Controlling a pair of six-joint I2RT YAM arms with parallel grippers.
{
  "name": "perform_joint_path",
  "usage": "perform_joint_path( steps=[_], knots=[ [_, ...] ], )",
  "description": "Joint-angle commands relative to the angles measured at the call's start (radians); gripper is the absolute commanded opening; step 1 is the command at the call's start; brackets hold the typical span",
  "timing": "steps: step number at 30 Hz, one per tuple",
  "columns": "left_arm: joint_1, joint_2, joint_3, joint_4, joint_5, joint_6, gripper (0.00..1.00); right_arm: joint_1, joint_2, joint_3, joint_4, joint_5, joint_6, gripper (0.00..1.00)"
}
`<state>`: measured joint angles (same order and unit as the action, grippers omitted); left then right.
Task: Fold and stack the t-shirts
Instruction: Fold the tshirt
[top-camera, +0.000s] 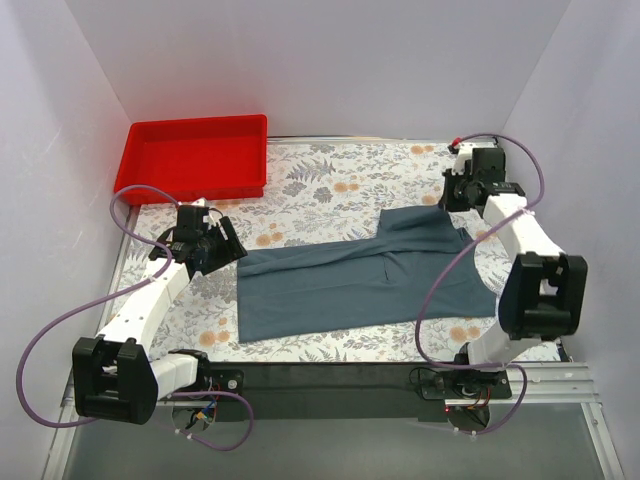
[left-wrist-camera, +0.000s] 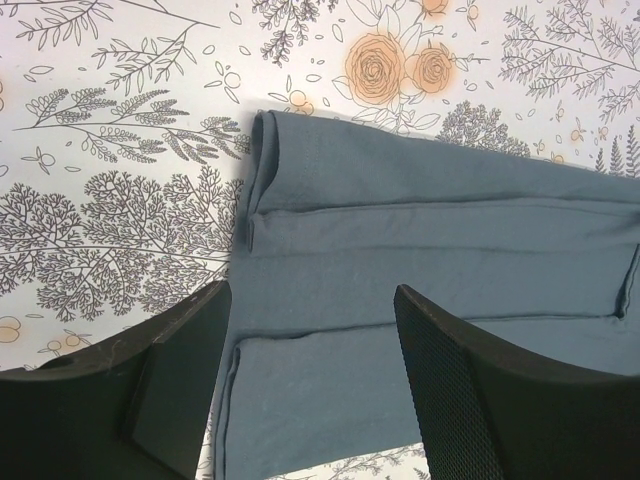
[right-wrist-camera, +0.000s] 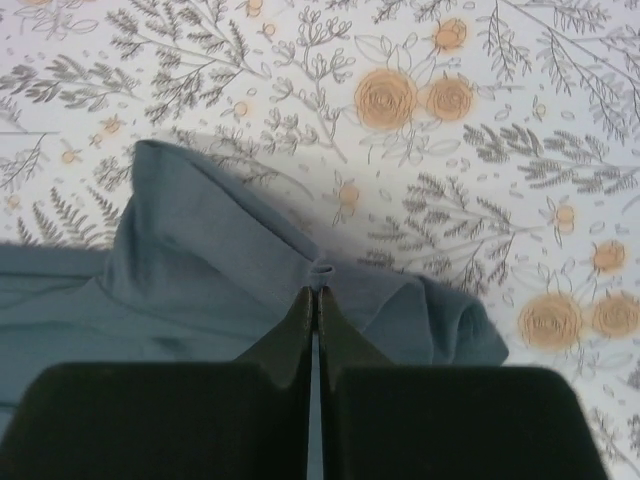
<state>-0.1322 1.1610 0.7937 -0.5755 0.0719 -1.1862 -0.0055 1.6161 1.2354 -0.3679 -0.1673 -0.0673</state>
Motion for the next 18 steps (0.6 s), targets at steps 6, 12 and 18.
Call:
perform_joint_path(
  steps=[6, 12, 18],
  knots=[
    [0.008, -0.043, 0.002, -0.003, 0.019, 0.019, 0.62, 0.004, -0.324, -0.264, -0.098, -0.055, 0.061, 0.01],
    [0.008, -0.024, 0.019, 0.005, 0.023, 0.022, 0.61, 0.004, -0.522, -0.391, -0.184, -0.12, 0.112, 0.01],
    [0.008, 0.002, 0.03, 0.017, 0.04, 0.025, 0.61, 0.004, -0.617, -0.432, -0.246, -0.17, 0.155, 0.01]
  ],
)
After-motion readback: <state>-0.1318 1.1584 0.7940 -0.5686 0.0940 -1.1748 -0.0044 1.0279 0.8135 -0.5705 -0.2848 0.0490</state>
